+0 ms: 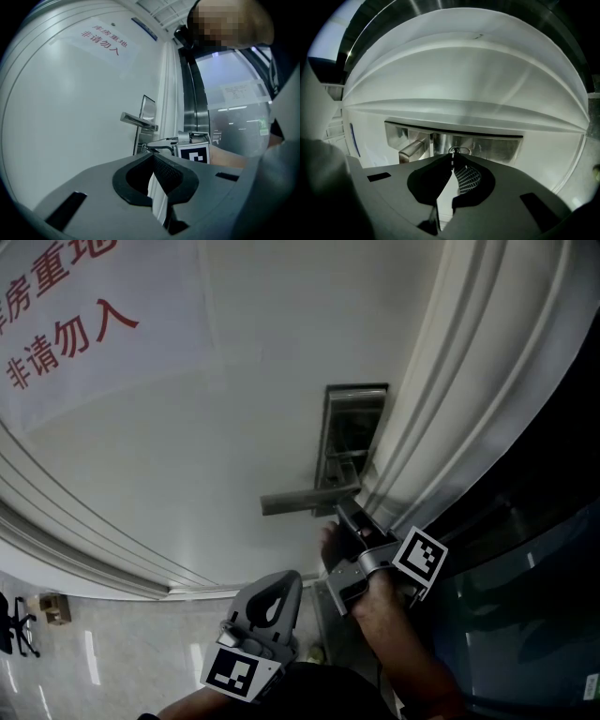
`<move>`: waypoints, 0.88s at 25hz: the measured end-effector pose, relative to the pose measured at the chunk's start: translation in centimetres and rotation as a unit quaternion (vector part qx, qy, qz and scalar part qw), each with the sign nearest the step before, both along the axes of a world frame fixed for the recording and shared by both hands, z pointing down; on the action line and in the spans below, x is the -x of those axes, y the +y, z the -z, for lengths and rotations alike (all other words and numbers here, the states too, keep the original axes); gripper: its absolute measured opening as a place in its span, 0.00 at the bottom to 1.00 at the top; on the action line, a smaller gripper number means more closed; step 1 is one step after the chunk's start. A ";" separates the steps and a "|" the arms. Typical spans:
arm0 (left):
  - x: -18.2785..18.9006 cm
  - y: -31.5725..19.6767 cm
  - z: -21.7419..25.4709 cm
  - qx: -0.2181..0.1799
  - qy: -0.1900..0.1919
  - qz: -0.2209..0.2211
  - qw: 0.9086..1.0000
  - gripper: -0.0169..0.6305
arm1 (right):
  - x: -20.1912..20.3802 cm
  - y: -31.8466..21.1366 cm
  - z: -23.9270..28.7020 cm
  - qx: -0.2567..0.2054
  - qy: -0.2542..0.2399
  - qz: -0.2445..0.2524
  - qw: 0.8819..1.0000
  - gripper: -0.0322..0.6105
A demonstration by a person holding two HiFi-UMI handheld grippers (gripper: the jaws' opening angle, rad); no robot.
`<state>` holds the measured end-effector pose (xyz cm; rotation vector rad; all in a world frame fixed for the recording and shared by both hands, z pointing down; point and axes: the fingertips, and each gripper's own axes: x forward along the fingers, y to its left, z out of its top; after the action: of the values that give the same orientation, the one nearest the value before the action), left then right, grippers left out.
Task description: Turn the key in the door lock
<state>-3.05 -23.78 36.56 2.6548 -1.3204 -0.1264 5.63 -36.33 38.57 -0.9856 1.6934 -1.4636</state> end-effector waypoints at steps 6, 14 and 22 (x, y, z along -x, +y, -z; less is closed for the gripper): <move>-0.4 -0.1 0.1 -0.003 0.000 -0.006 1.000 0.03 | 0.0 -0.2 -0.1 -0.010 0.012 0.002 1.000 0.08; -0.7 0.8 0.6 -0.009 0.000 -0.010 1.000 0.04 | 0.1 0.2 0.0 -0.028 0.026 0.009 0.999 0.09; -1.1 1.9 0.9 -0.016 -0.002 -0.012 1.000 0.03 | -0.1 2.1 -0.1 -0.026 0.018 0.015 0.999 0.09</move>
<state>-1.96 -21.92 35.68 2.6971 -1.2976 -0.1395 5.75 -34.27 38.69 -0.9668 1.7702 -1.4222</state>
